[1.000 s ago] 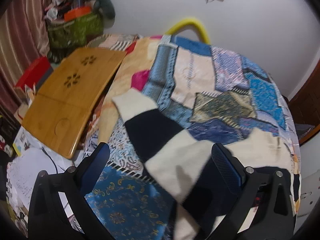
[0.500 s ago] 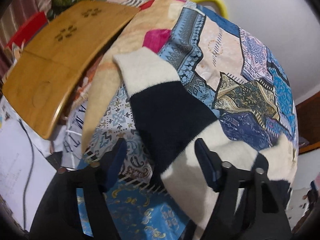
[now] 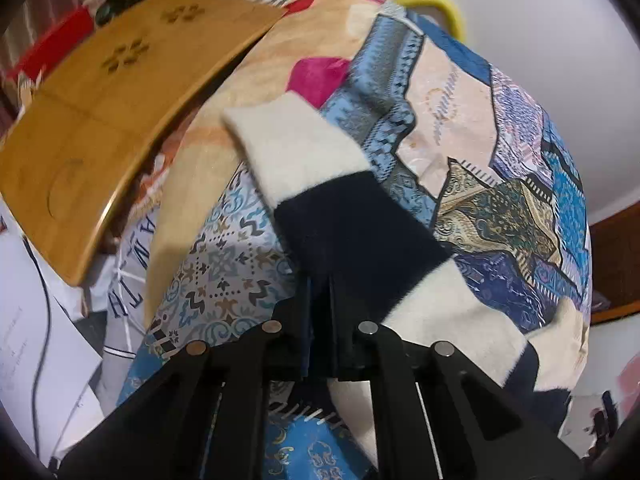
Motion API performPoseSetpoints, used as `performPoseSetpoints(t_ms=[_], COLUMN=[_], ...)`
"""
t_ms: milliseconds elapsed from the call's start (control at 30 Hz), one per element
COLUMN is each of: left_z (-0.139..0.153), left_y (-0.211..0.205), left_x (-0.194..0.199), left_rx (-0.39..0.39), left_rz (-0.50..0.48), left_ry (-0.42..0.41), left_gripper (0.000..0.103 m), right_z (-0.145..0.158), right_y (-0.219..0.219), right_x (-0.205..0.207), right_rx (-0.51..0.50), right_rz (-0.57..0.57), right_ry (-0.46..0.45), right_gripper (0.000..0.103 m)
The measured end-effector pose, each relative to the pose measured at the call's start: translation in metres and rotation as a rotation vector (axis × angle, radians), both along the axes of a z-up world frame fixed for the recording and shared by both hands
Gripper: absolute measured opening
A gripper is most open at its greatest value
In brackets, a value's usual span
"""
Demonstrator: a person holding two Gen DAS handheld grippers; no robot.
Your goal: Fold small clothes
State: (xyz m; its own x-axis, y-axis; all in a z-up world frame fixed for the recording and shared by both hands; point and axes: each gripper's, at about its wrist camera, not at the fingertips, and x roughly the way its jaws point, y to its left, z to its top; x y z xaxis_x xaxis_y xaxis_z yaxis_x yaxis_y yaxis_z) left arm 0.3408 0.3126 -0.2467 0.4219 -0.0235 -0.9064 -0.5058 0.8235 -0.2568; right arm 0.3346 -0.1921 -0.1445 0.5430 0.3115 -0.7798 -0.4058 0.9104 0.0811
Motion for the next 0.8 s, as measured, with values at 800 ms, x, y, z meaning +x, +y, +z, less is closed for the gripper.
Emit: performPoseSetpoints(t_ms=[800], left_z=[0.169], left_y=[-0.201], left_x=[-0.034], left_rx=[0.143], left_rz=[-0.447], left_ry=[-0.317], left_gripper=[0.005], right_z=[0.057], right_y=[-0.034], right_x=[-0.044], right_rx=[0.044], right_rz=[-0.010], right_ry=[-0.109], right_gripper=[0.101])
